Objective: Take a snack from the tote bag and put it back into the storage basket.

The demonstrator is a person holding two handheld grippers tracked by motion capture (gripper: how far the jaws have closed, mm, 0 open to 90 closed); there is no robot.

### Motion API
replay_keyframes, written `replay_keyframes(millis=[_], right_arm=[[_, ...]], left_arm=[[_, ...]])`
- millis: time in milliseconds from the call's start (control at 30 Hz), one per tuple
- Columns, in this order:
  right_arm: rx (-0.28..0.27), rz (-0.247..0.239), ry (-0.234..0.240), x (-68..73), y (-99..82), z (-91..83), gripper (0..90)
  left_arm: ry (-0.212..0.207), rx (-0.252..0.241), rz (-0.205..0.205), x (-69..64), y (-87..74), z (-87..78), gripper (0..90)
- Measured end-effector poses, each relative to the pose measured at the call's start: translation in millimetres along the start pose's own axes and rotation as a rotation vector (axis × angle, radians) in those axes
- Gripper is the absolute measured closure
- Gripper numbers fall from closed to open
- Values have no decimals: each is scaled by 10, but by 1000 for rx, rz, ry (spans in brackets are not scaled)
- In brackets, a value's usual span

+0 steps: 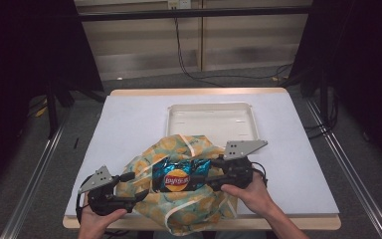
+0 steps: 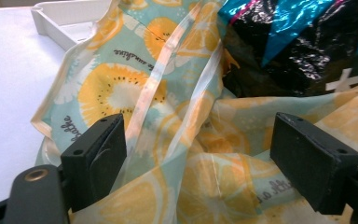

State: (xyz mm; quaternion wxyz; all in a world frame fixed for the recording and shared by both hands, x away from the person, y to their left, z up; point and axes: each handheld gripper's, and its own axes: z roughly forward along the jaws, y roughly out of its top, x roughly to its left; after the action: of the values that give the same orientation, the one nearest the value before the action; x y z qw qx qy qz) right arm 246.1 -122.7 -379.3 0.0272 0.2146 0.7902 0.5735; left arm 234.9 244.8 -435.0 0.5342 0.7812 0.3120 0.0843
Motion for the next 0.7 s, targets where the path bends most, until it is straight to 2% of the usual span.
replay_keyframes(millis=[100,233,367,600,633,700], right_arm=[[-48,34,14,-32,23,-36,695],[-54,29,8,-31,39,-59,798],[-47,17,5,-8,47,-47,870],[-51,21,38,22,133,-47,898],[-52,16,33,28,150,-50,899],[-55,12,36,36,189,-70,900]], left_arm=[[-2,-6,-3,15,-4,-27,181],[11,4,-3,11,-7,-19,181],[0,-2,0,1,-5,-7,180],[13,3,-3,-3,-6,-16,178],[-1,-4,-1,0,-9,-17,178],[0,-9,-1,-3,-9,-26,177]])
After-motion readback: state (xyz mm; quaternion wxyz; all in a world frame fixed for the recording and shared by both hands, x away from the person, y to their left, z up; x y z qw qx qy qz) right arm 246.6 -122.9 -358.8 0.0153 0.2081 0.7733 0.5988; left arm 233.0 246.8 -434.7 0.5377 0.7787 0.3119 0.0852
